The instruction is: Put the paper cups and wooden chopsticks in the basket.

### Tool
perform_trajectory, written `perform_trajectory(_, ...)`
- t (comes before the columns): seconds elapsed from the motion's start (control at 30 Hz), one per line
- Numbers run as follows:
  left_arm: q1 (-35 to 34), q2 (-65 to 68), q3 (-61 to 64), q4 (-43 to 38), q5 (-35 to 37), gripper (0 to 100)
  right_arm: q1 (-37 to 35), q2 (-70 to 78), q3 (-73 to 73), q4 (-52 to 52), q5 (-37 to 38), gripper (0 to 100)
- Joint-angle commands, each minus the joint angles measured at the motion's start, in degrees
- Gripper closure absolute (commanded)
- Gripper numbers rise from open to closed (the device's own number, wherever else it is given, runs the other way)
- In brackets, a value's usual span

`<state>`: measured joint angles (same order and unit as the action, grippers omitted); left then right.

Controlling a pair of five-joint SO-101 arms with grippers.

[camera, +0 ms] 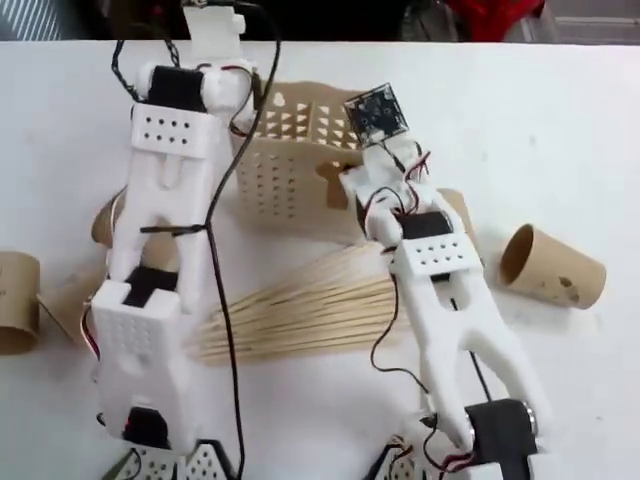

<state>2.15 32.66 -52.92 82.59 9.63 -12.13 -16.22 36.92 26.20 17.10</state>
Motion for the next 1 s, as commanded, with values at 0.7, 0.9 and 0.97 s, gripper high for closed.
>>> perform_trajectory(0.7,-1.6,4.4,2.6,-1.3,11.9,98,-3.5,-32.8,17.8,15.3,4.4,59.8)
perform_trajectory(0.9,-2.8,5.8,2.6,-3.6,12.3,98,-4.4,-50.4,30.7,12.5,4.4,55.7)
perform_trajectory(0.97,-2.8,5.8,2.6,-3.9,12.4,98,-4.8,-52.7,34.1,12.4,4.5,50.3)
